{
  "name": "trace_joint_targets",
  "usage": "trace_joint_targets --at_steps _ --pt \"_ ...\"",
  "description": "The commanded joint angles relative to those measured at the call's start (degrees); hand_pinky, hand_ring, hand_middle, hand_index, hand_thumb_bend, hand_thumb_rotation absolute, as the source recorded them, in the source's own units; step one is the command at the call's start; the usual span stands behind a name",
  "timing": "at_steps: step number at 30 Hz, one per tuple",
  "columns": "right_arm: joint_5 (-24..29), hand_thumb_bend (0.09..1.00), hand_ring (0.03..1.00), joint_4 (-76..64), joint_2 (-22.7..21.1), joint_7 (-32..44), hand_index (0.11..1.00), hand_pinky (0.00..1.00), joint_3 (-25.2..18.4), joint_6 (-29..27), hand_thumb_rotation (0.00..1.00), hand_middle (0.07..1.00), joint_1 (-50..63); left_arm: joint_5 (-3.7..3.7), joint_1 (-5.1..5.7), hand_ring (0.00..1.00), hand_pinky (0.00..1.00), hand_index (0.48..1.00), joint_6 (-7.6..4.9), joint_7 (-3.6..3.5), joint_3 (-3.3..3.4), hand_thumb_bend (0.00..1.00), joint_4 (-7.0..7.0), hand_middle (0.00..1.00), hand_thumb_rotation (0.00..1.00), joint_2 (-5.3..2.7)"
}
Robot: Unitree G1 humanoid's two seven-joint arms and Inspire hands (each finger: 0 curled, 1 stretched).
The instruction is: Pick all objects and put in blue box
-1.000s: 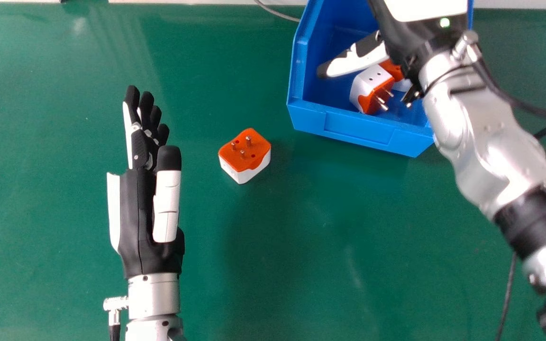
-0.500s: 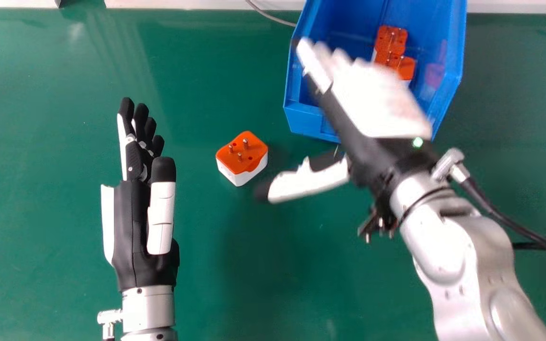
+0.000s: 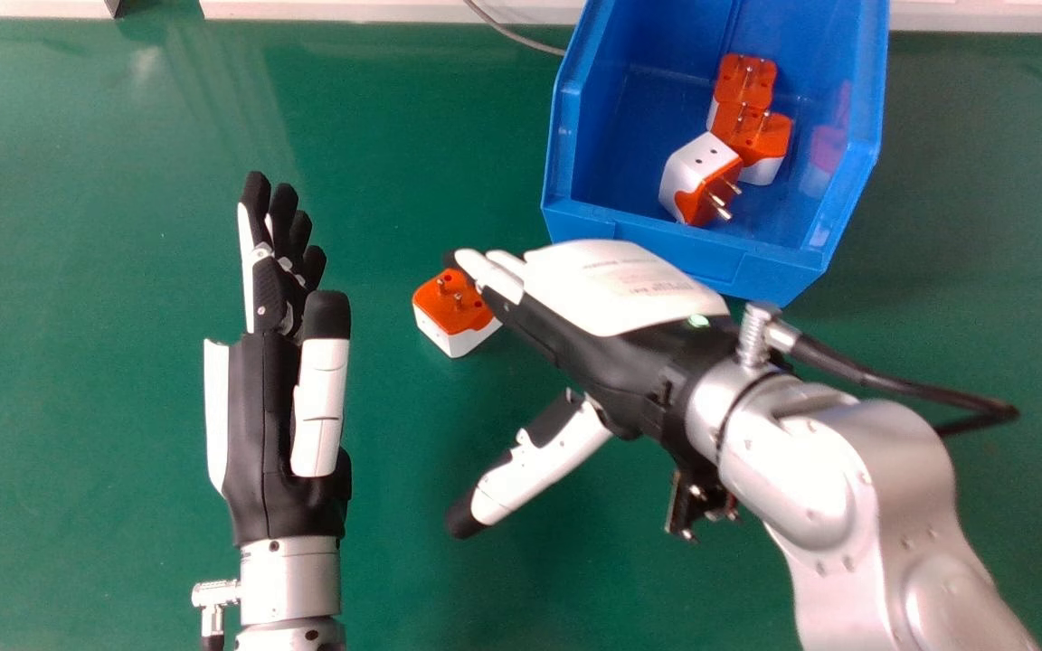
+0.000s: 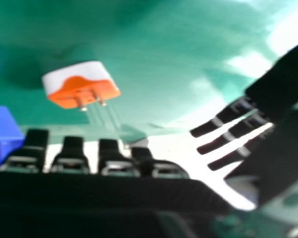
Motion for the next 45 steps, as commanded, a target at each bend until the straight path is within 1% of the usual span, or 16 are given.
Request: trace_joint_targets --at_steps 1,6,10,15,17,18,19,21,22,25,26,29,30,35,41,45 --pt "1.3 0.965 0.975 2.61 1.77 -2.99 0.994 0.9 -1.08 -1.86 0.53 0.986 -2.41 0.47 -0.68 1.0 1.0 1.0 -0.48 0.22 -0.1 0.83 -0.86 1.0 0.88 -1.67" --pt "3.9 0.963 0.973 11.83 3.11 -11.2 0.997 0.87 -1.8 -7.92 0.5 0.989 -6.47 0.34 -1.57 1.0 1.0 1.0 -0.57 0.21 0.17 0.82 0.08 1.0 0.89 -1.34" --pt "6.18 0.961 0.978 21.94 3.95 -20.74 0.997 0.86 -2.42 -15.71 0.47 0.991 -11.63 0.21 -2.26 1.0 1.0 1.0 -0.69 0.2 0.47 0.82 0.55 1.0 0.89 -1.19" --pt "7.33 0.967 0.983 34.76 5.08 -26.86 0.998 0.85 -1.65 -22.61 0.44 0.993 -19.39 0.65 -2.85 1.0 1.0 1.0 -1.02 0.52 0.78 0.82 0.83 1.0 0.89 -1.3" --pt "6.74 0.967 0.983 39.46 5.36 -28.36 0.998 0.85 -0.75 -24.63 0.44 0.993 -22.32 0.87 -2.87 1.0 1.0 1.0 -1.06 0.7 0.84 0.82 0.71 1.0 0.89 -1.39" --pt "6.1 0.973 0.986 41.73 5.62 -29.48 0.999 0.86 -0.2 -25.28 0.4 0.994 -23.55 0.92 -2.85 1.0 1.0 1.0 -1.07 0.74 0.87 0.82 0.64 1.0 0.89 -1.41" --pt "5.37 0.973 0.986 43.92 5.95 -30.22 0.999 0.86 0.45 -25.59 0.4 0.994 -24.82 0.96 -2.85 1.0 1.0 1.0 -1.09 0.76 0.92 0.82 0.6 1.0 0.89 -1.41" --pt "4.54 0.973 0.986 47.73 6.51 -30.83 0.999 0.86 1.47 -26.18 0.4 0.994 -27.22 0.91 -2.92 1.0 1.0 1.0 -1.2 0.63 0.98 0.82 0.74 1.0 0.89 -1.27" --pt "4.1 0.979 0.989 49.51 6.78 -31.45 0.999 0.86 2.0 -26.41 0.35 0.996 -28.28 0.9 -2.98 1.0 1.0 1.0 -1.27 0.6 1.01 0.82 0.9 1.0 0.89 -1.22" --pt "3.58 0.979 0.989 54.24 7.58 -31.72 0.999 0.86 3.25 -27.09 0.35 0.996 -31.18 0.94 -3.06 1.0 1.0 1.0 -1.43 0.52 1.08 0.82 1.26 1.0 0.89 -1.09" --pt "3.49 0.984 0.991 55.8 7.89 -31.44 0.996 0.87 3.64 -27.29 0.3 0.997 -32.16 0.96 -3.1 1.0 1.0 1.0 -1.51 0.49 1.13 0.82 1.4 1.0 0.89 -1.03" --pt "3.04 0.984 0.991 60.16 8.88 -30.24 0.996 0.87 5.09 -27.61 0.3 0.997 -34.73 1.06 -3.21 1.0 1.0 1.0 -1.64 0.56 1.32 0.82 1.72 1.0 0.89 -0.9" --pt "2.88 0.987 0.993 61.89 9.31 -30.04 0.994 0.88 5.78 -27.99 0.27 0.997 -35.5 1.02 -3.26 1.0 1.0 1.0 -1.67 0.55 1.39 0.82 1.81 1.0 0.9 -0.85" --pt "2.74 0.99 0.995 71.19 11.93 -28.78 0.992 0.88 9.57 -31.39 0.24 0.998 -38.47 0.69 -3.26 1.0 1.0 1.0 -1.68 0.28 1.42 0.82 1.71 1.0 0.9 -0.77" --pt "4.08 0.993 0.996 80.17 14.56 -28.58 0.988 0.89 10.05 -33.11 0.22 0.999 -41.12 0.71 -3.12 1.0 1.0 1.0 -1.42 0.43 1.53 0.82 1.44 1.0 0.9 -0.93" --pt "5.22 0.994 0.997 83.96 15.28 -28.12 0.982 0.88 9.69 -34.04 0.2 0.999 -42.35 0.28 -3.17 1.0 1.0 1.0 -1.43 -0.05 1.55 0.82 1.48 1.0 0.9 -0.87"
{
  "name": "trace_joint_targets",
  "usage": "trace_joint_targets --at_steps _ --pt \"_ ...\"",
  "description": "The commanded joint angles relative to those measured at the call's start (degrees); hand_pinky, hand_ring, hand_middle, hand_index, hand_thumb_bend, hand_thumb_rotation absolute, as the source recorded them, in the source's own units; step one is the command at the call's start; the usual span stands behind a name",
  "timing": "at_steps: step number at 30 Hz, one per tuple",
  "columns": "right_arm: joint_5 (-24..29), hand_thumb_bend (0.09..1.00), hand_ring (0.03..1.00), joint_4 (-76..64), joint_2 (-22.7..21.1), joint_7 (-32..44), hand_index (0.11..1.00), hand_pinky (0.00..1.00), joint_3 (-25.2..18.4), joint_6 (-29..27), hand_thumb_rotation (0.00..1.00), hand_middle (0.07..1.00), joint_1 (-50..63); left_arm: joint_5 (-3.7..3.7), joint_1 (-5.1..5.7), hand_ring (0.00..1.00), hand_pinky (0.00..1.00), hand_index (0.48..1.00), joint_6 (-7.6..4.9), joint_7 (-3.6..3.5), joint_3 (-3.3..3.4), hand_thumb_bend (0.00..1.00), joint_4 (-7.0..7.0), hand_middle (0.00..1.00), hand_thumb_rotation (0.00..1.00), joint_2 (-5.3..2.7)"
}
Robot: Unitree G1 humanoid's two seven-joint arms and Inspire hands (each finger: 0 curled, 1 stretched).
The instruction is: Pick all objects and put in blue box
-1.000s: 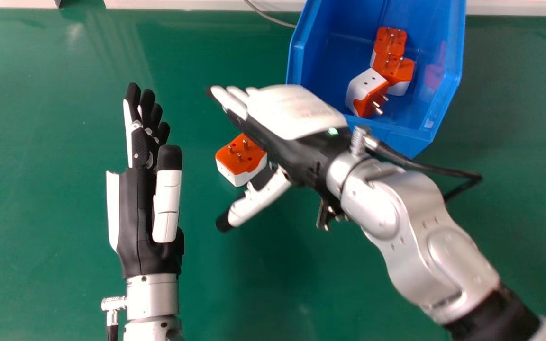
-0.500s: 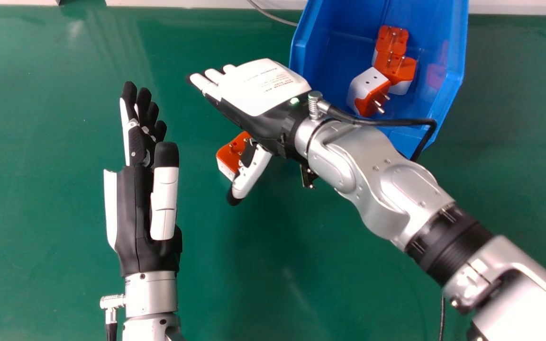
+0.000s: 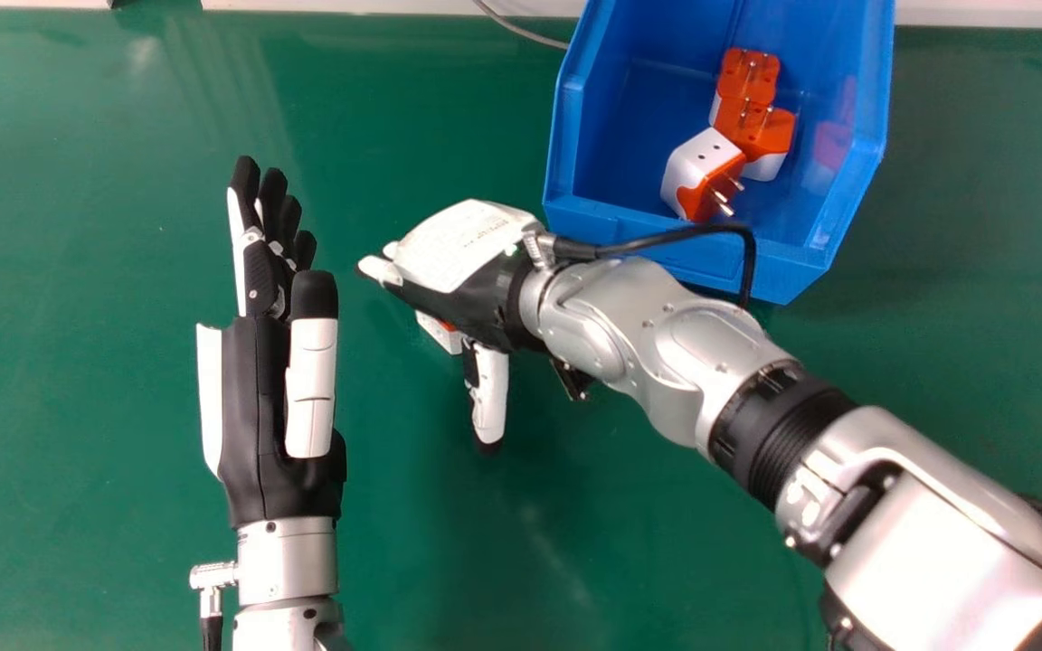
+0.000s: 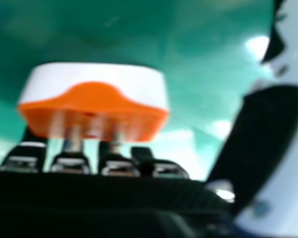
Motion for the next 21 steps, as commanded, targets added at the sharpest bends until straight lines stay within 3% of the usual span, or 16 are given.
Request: trace_joint_targets --at_steps 1,7,11,21 --pt "0.97 0.994 0.997 1.07 0.47 0.25 0.982 0.88 -0.41 -0.82 0.2 0.999 -2.28 0.2 -0.45 1.0 1.0 1.0 -1.17 -0.44 -0.16 0.82 -0.56 1.0 0.9 -0.83" --pt "0.18 0.994 0.998 2.55 0.12 0.02 0.973 0.88 0.75 -2.35 0.19 0.999 -2.63 -0.19 -0.52 1.0 1.0 1.0 -1.22 -1.04 -0.12 0.82 -0.37 1.0 0.9 -0.81" --pt "-0.67 0.983 0.991 3.16 -0.13 -1.26 0.96 0.88 1.62 -3.0 0.18 0.995 -2.89 0.0 -0.54 1.0 1.0 1.0 -1.37 -0.98 0.05 0.82 -0.34 1.0 0.9 -0.79" --pt "-4.07 0.964 0.978 3.4 -2.01 -10.32 0.945 0.86 4.72 -4.6 0.16 0.988 -2.45 -0.21 -0.57 1.0 1.0 1.0 -1.23 -1.48 0.04 0.82 -0.49 1.0 0.9 -0.89"
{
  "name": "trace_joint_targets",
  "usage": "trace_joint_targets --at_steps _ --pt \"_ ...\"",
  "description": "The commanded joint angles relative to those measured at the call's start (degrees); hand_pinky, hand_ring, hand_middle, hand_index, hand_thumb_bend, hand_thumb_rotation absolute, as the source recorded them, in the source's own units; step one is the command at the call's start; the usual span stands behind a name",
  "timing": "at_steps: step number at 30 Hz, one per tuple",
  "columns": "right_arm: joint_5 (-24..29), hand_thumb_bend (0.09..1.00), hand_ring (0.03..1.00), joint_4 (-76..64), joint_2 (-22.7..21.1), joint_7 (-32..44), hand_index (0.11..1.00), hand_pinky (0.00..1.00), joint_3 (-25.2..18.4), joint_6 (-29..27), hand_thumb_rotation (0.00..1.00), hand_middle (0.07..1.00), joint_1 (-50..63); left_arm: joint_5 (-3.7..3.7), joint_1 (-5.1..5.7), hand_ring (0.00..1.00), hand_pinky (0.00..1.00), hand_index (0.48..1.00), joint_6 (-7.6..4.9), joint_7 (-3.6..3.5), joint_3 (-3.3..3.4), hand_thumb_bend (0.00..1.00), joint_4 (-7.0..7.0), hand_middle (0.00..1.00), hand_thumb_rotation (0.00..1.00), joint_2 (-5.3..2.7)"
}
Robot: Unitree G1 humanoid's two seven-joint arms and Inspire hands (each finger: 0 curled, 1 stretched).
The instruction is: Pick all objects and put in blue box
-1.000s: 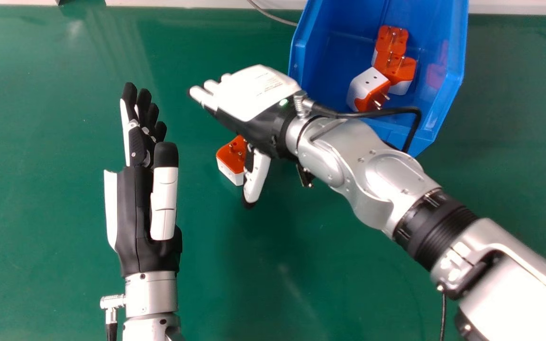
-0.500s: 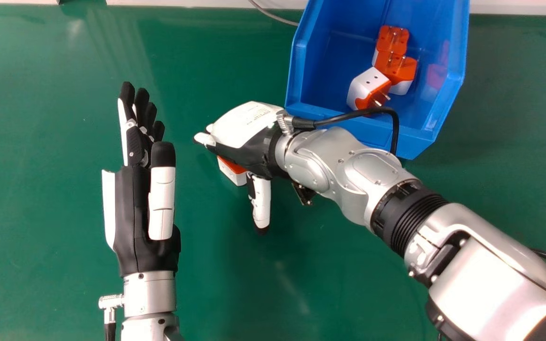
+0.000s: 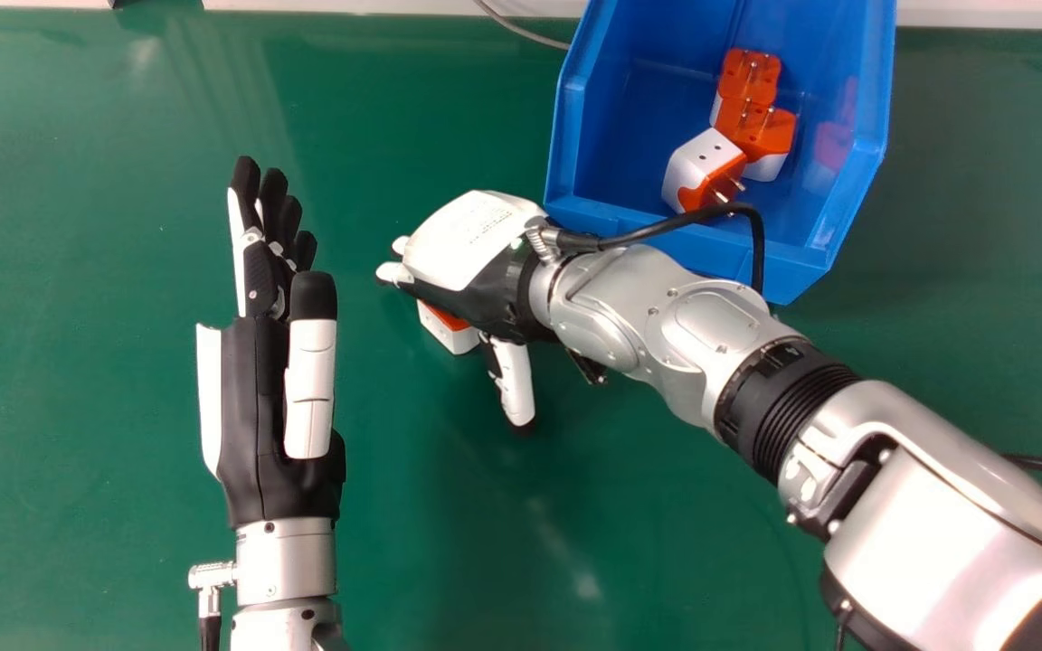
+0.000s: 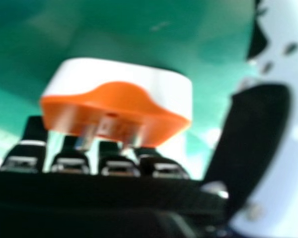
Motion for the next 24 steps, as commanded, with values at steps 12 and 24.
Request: trace_joint_targets --at_steps 12,24 --pt "1.45 0.877 0.929 2.15 -0.8 -19.93 0.882 0.81 -2.12 -5.06 0.11 0.948 1.37 -0.07 -0.86 1.0 1.0 1.0 -1.3 -0.51 0.27 0.82 -0.36 1.0 0.9 -0.84" --pt "3.44 0.803 0.819 2.73 -0.9 -22.04 0.818 0.7 -4.75 -6.75 0.09 0.857 1.16 0.37 -1.47 1.0 1.0 1.0 -1.5 -0.12 0.41 0.82 0.32 1.0 0.9 -1.0"
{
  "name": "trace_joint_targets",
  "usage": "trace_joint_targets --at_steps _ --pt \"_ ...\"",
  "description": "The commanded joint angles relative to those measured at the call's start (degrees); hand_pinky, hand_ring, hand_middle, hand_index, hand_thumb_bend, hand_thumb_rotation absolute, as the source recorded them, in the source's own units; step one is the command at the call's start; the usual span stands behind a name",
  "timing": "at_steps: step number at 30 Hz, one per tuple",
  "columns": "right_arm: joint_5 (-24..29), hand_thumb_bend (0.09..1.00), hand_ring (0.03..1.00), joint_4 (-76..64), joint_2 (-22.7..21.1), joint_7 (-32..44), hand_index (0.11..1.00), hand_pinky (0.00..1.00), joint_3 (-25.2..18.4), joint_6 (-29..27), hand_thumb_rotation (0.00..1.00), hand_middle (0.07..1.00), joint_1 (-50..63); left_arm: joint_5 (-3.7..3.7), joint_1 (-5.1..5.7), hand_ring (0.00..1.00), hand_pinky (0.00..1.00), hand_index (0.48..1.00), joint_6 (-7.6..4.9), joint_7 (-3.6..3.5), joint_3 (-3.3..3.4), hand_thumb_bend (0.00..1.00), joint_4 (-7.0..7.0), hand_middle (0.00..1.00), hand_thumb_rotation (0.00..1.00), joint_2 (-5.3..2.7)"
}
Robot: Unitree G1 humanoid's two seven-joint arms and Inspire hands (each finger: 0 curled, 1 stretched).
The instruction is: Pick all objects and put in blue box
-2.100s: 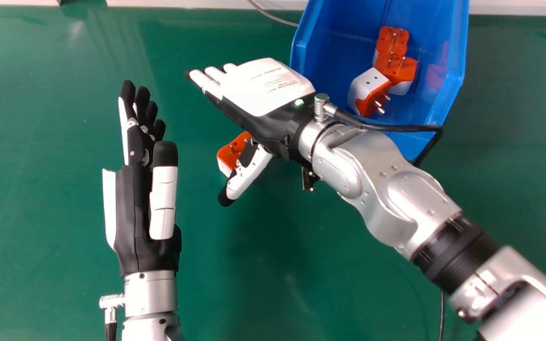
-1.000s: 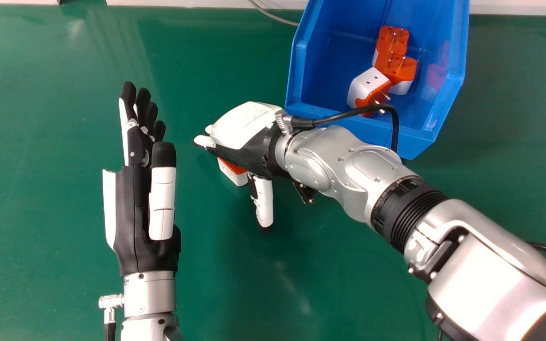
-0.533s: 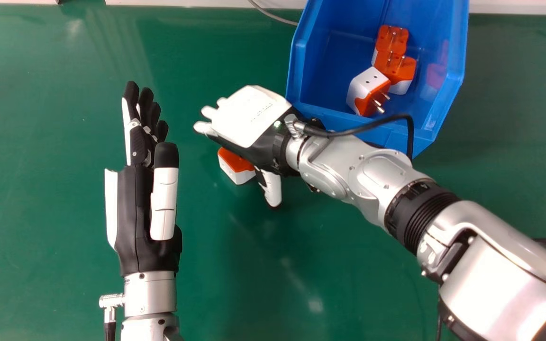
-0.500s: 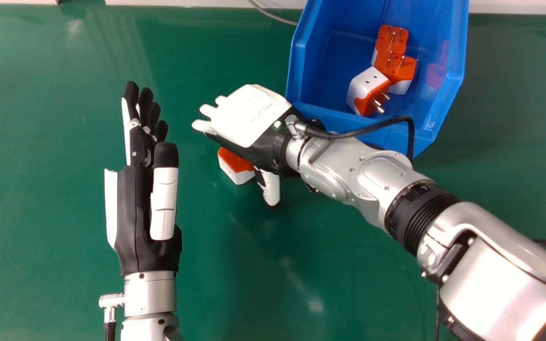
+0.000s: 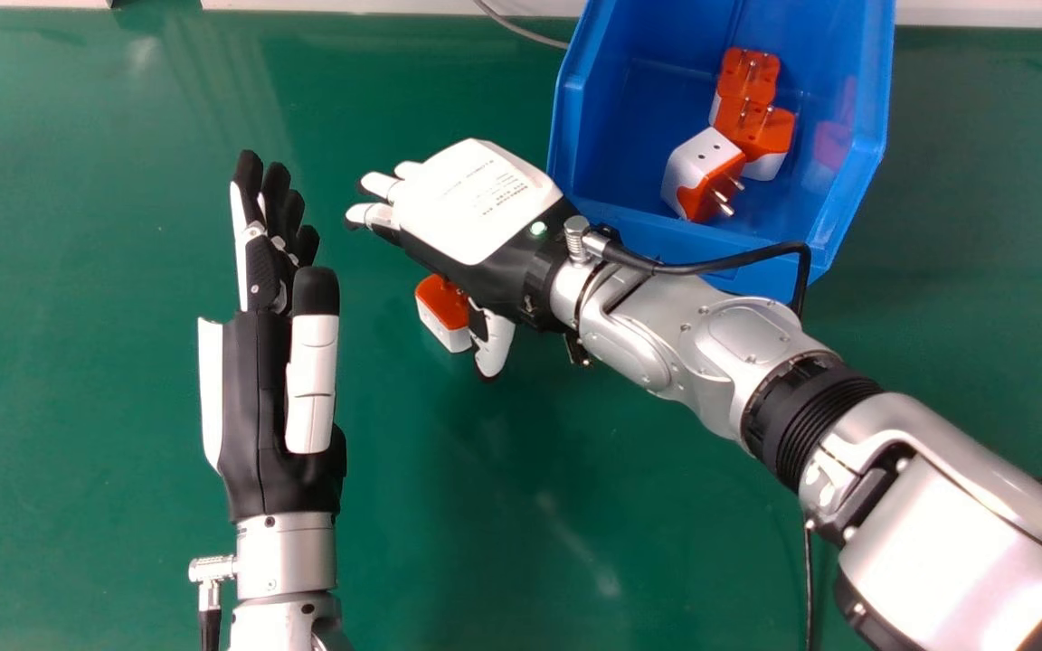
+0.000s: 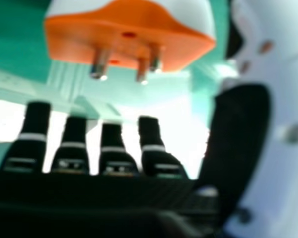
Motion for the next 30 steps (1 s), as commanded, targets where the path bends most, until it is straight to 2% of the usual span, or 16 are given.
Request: trace_joint_targets --at_steps 1,2,3,7,8,14,15,17,21,22,26,28,30 --pt "1.67 0.803 0.819 -0.51 -0.02 -1.39 0.818 0.7 -1.37 -0.72 0.09 0.857 -0.69 0.31 -0.65 1.0 1.0 1.0 -1.44 0.11 0.0 0.82 -0.03 1.0 0.9 -1.01" --pt "1.82 0.803 0.819 -0.47 -0.05 -1.18 0.818 0.7 -1.53 -0.84 0.09 0.857 -0.73 0.31 -0.67 1.0 1.0 1.0 -1.4 0.11 -0.02 0.82 -0.05 1.0 0.9 -1.02" --pt "1.99 0.745 0.741 -0.43 -0.1 -0.98 0.753 0.63 -1.61 -0.93 0.07 0.792 -0.78 0.34 -0.68 1.0 1.0 1.0 -1.35 0.15 -0.03 0.82 -0.09 1.0 0.9 -1.03" --pt "2.33 0.745 0.741 -0.51 -0.4 0.34 0.753 0.63 -1.8 -1.08 0.07 0.792 -1.03 0.67 -0.82 1.0 1.0 1.0 -1.4 0.51 -0.01 0.82 -0.03 1.0 0.9 -1.05" --pt "2.21 0.699 0.672 -0.55 -0.45 0.77 0.709 0.57 -1.72 -0.94 0.06 0.731 -1.15 0.79 -0.84 1.0 1.0 1.0 -1.44 0.63 0.0 0.82 -0.03 1.0 0.9 -1.05" --pt "1.68 0.699 0.672 -1.05 -0.82 1.69 0.709 0.57 -1.38 -0.59 0.06 0.731 -1.39 0.73 -1.01 1.0 1.0 1.0 -1.5 0.7 -0.11 0.82 -0.03 1.0 0.9 -1.12" --pt "1.67 0.661 0.614 -1.16 -0.94 1.67 0.676 0.52 -1.37 -0.69 0.04 0.682 -1.4 0.67 -1.07 1.0 1.0 1.0 -1.52 0.66 -0.13 0.82 -0.01 1.0 0.9 -1.14" --pt "1.66 0.661 0.614 -1.19 -1.18 1.63 0.676 0.52 -1.37 -1.01 0.04 0.682 -1.47 0.58 -1.18 1.0 1.0 1.0 -1.58 0.61 -0.15 0.82 0.11 1.0 0.9 -1.18" --pt "1.97 0.661 0.614 -1.04 -1.66 2.2 0.676 0.52 -1.55 -2.02 0.04 0.682 -1.64 0.91 -1.39 1.0 1.0 1.0 -1.75 0.97 -0.07 0.82 0.43 1.0 0.9 -1.26" --pt "2.02 0.632 0.571 -1.02 -1.76 2.42 0.64 0.47 -1.57 -2.18 0.04 0.651 -1.68 0.96 -1.44 1.0 1.0 1.0 -1.77 1.06 -0.06 0.82 0.47 1.0 0.9 -1.29" --pt "1.45 0.632 0.571 -1.11 -1.92 2.96 0.64 0.47 -1.14 -1.49 0.04 0.651 -1.72 0.69 -1.65 1.0 1.0 1.0 -1.74 0.96 -0.29 0.82 0.61 1.0 0.9 -1.24" --pt "1.45 0.632 0.571 -1.14 -1.92 3.45 0.64 0.47 -1.12 -1.16 0.04 0.651 -1.74 0.84 -1.78 1.0 1.0 1.0 -1.83 1.13 -0.29 0.82 0.75 1.0 0.9 -1.29" --pt "1.35 0.608 0.536 -1.17 -1.96 4.25 0.61 0.43 -1.0 -0.95 0.03 0.627 -1.93 0.81 -1.97 1.0 1.0 1.0 -2.05 1.04 -0.3 0.81 1.05 1.0 0.9 -1.25"
